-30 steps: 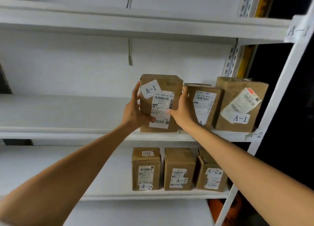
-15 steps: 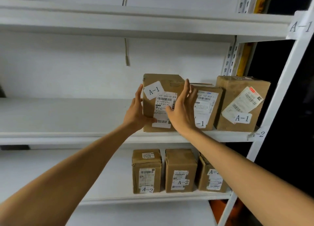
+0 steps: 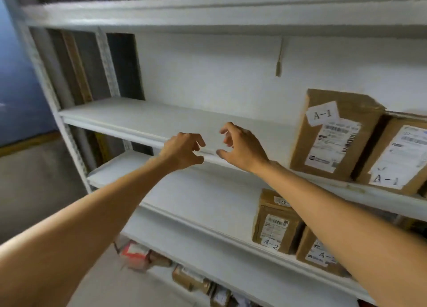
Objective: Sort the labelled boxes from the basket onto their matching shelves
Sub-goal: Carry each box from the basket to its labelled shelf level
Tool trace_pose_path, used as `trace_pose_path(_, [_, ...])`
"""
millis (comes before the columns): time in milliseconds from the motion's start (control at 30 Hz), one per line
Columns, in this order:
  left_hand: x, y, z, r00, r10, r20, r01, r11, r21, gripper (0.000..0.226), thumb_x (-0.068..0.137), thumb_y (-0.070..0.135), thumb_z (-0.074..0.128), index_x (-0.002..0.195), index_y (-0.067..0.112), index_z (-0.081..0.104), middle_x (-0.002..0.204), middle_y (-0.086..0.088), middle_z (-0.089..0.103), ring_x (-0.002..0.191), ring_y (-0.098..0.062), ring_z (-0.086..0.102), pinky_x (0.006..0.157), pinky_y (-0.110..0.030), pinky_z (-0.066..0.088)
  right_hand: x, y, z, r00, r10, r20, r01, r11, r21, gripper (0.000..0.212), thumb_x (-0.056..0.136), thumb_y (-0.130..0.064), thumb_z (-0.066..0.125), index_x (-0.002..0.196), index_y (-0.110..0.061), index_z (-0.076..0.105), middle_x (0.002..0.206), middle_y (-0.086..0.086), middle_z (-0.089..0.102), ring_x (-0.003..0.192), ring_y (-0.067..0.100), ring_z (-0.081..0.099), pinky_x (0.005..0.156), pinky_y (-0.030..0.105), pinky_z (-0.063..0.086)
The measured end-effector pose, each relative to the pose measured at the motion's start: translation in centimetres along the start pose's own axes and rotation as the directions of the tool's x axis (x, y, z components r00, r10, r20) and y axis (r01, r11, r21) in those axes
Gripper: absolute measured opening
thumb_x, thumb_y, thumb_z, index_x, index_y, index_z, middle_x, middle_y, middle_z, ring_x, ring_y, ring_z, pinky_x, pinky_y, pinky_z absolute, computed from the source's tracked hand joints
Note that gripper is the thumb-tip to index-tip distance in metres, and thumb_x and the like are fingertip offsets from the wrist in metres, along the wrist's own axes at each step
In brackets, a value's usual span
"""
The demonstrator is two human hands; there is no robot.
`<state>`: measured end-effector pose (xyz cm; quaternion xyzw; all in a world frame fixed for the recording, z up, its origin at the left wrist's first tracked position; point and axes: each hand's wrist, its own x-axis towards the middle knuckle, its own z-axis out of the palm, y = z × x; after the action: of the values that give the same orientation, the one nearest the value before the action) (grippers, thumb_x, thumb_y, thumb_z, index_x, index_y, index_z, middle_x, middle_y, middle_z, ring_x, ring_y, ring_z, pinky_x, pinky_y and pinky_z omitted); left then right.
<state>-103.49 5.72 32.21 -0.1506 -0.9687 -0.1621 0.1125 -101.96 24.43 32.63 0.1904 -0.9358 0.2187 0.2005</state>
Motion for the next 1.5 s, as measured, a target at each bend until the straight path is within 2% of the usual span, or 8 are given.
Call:
trace_pose_path(167, [-7.3,-8.3,-3.7,0.966,-0.253,0.062,0.239,0.955,0.177,0.036,0.078,0.034,0.074,0.112,0.026,0.062,0.102,0.008,0.067,0.090,-0.014,0.063,0.078,-0.032,0.054,4.0,-9.0,6.1,0.918,-0.231,0.321,0.215,0.973,0.085,0.062,0.073,-0.033,0.081,0.124,-0.014,0.052,0.112,0.004,0.059,0.099,0.021,0.059,0.084,0.034,0.051])
trace_pose_path(367, [-21.9,-14.1,-6.6,0.777,-0.628,-0.040,0.618,0.751,0.232,0.034,0.076,0.037,0.071,0.108,0.027,0.064,0.101,0.007,0.068,0.091,-0.018,0.064,0.076,-0.031,0.053,2.6,-21.2,14.5,0.646,-0.613,0.455,0.532,0.789,0.307,0.063,0.070,-0.036,0.083,0.121,-0.015,0.055,0.111,0.004,0.061,0.090,0.013,0.054,0.078,0.030,0.051])
trace_pose_path(533, [-38.6,-14.0,-7.8,0.466,-0.881,-0.080,0.879,0.451,0.156,0.034,0.077,0.036,0.071,0.109,0.027,0.064,0.100,0.007,0.067,0.093,-0.015,0.062,0.073,-0.028,0.046,-4.2,-32.5,19.2,0.325,-0.832,0.449,0.687,0.534,0.492,0.064,0.070,-0.037,0.083,0.123,-0.014,0.056,0.110,0.002,0.058,0.100,0.019,0.057,0.083,0.034,0.052])
trace_pose_path(700, [-55.4,-7.4,-7.8,0.160,-0.973,-0.167,0.982,0.140,0.125,0.029,0.075,0.033,0.073,0.100,0.021,0.064,0.088,0.004,0.064,0.084,-0.018,0.060,0.064,-0.029,0.044,-17.3,-43.7,19.8,-0.062,-0.948,0.312,0.740,0.166,0.652,0.064,0.067,-0.038,0.081,0.120,-0.013,0.056,0.106,0.005,0.059,0.099,0.025,0.057,0.081,0.034,0.046])
trace_pose_path(967, [-75.5,9.7,-5.8,-0.349,-0.916,-0.199,0.929,-0.365,0.053,0.042,0.079,0.036,0.070,0.117,0.020,0.060,0.106,-0.001,0.065,0.095,-0.022,0.062,0.074,-0.034,0.052,-40.5,-52.7,14.6,-0.620,-0.780,0.085,0.598,-0.400,0.695,0.046,0.079,-0.031,0.076,0.110,-0.010,0.050,0.104,0.002,0.050,0.093,0.025,0.051,0.074,0.035,0.043])
trace_pose_path(1100, [-82.4,17.5,-4.7,-0.513,-0.837,-0.190,0.852,-0.523,0.002,0.034,0.083,0.031,0.066,0.113,0.017,0.062,0.103,-0.002,0.067,0.085,-0.019,0.058,0.067,-0.034,0.048,-49.8,-55.7,11.1,-0.730,-0.683,0.001,0.486,-0.519,0.704,0.060,0.077,-0.035,0.078,0.126,-0.013,0.050,0.121,0.002,0.052,0.109,0.023,0.052,0.088,0.036,0.046])
trace_pose_path(1233, [-88.3,23.1,-4.1,-0.653,-0.731,-0.200,0.756,-0.645,-0.112,0.038,0.079,0.037,0.071,0.112,0.022,0.060,0.108,0.001,0.064,0.094,-0.019,0.058,0.079,-0.035,0.051,-58.4,-58.2,7.9,-0.788,-0.615,-0.036,0.425,-0.584,0.692,0.065,0.073,-0.036,0.081,0.126,-0.013,0.051,0.121,0.007,0.053,0.110,0.024,0.051,0.086,0.035,0.046])
trace_pose_path(1500, [-97.6,27.3,-2.9,-0.757,-0.631,-0.173,0.653,-0.719,-0.238,0.040,0.082,0.037,0.070,0.117,0.020,0.058,0.113,0.000,0.062,0.099,-0.018,0.056,0.074,-0.029,0.044,-70.2,-62.6,5.7,-0.847,-0.530,-0.032,0.364,-0.624,0.691,0.066,0.073,-0.034,0.080,0.129,-0.015,0.051,0.124,0.004,0.054,0.113,0.022,0.052,0.088,0.032,0.045])
